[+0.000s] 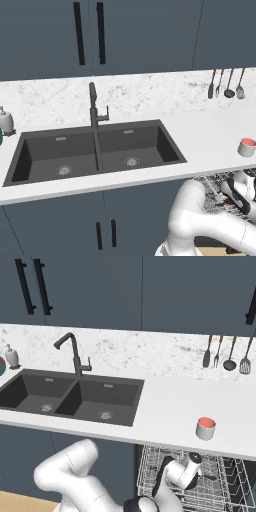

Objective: Pick up the cup and bowl from the counter, place them in the dishwasher, and close the dishwasher door.

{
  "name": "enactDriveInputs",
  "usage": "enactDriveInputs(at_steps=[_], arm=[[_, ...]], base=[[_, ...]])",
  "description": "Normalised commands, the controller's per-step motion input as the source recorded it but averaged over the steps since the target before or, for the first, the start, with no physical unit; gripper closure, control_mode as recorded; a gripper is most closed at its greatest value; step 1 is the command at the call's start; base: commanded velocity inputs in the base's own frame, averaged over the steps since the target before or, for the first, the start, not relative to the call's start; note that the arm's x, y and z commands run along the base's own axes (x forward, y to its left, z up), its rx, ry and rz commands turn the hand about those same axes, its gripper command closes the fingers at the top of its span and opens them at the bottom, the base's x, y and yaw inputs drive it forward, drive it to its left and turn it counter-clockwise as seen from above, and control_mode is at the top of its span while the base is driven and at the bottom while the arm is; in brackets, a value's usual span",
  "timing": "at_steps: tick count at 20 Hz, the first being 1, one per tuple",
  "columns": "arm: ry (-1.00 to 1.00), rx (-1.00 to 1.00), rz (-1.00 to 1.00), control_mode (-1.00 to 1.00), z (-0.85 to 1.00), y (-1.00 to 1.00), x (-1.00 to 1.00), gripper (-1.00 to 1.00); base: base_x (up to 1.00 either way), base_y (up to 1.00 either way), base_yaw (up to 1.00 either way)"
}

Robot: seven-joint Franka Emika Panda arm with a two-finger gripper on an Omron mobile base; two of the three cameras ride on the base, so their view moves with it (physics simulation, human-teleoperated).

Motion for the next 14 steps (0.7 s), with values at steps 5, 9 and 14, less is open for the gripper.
enactDriveInputs(at_steps=[5, 9, 14], arm=[[0.0, 0.0, 0.0, -1.0, -0.54, 0.0, 0.31, 1.0], [0.0, 0.0, 0.0, -1.0, -0.67, 0.0, 0.22, 1.0], [0.0, 0.0, 0.0, -1.0, -0.35, 0.0, 0.01, 1.0]], base=[[0.0, 0.0, 0.0], [0.0, 0.0, 0.0], [0.0, 0.0, 0.0]])
